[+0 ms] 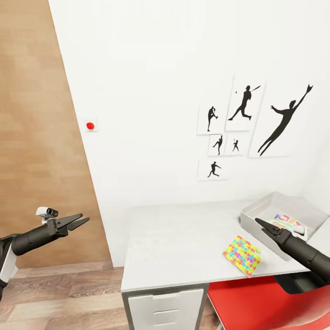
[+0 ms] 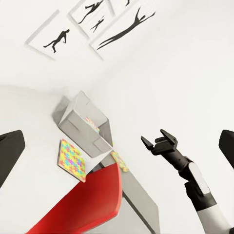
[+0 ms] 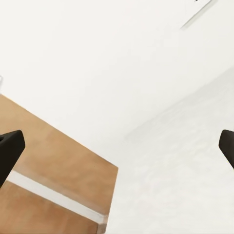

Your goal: Put all the toys in the child's room - the three board games (two on the bed and one on the table), the two jigsaw puzzles on the table, and the tennis ball on the table - inside the toy box on the table in the child's room.

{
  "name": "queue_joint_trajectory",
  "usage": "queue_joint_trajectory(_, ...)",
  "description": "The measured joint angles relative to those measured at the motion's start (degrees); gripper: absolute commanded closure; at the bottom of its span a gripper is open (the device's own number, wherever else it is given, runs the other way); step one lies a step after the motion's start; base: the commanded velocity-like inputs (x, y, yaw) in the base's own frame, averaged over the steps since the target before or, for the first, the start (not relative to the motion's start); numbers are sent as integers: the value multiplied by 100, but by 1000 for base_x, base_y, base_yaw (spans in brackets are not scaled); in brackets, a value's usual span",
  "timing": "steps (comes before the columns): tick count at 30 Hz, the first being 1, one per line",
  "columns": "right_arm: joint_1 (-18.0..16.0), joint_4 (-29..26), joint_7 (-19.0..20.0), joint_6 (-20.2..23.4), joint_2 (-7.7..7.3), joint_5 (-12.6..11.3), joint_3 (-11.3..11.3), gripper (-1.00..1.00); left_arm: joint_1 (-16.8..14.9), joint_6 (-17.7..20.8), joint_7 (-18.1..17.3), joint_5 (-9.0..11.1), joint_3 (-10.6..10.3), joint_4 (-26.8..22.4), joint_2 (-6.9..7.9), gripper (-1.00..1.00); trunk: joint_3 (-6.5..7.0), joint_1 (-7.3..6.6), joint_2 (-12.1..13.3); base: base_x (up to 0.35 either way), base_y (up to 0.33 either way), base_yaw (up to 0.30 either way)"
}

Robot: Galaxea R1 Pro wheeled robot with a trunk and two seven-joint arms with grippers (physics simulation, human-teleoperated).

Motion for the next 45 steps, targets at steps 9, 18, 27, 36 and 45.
queue_joint_trajectory(9,0,-1,-1,-1,8,1,34,-100,0,-6,0,4,104,1,-4,-100,0,0,0,0,58,1)
queue_joint_trajectory(18,0,1,-7,-4,9,1,36,-100,0,-7,0,0,107,0,-4,-100,0,-1,-1,46,127,0)
queue_joint_trajectory(27,0,0,-7,-3,9,1,37,-100,0,-13,0,1,107,0,-4,-100,0,-2,-1,124,88,0)
queue_joint_trajectory(36,0,-1,-7,-6,9,1,36,-100,0,-7,0,2,107,1,-4,-100,0,0,0,64,21,0)
queue_joint_trajectory(45,0,-11,-29,-75,30,37,64,-100,0,-7,0,2,107,1,-3,-100,0,0,0,0,0,0)
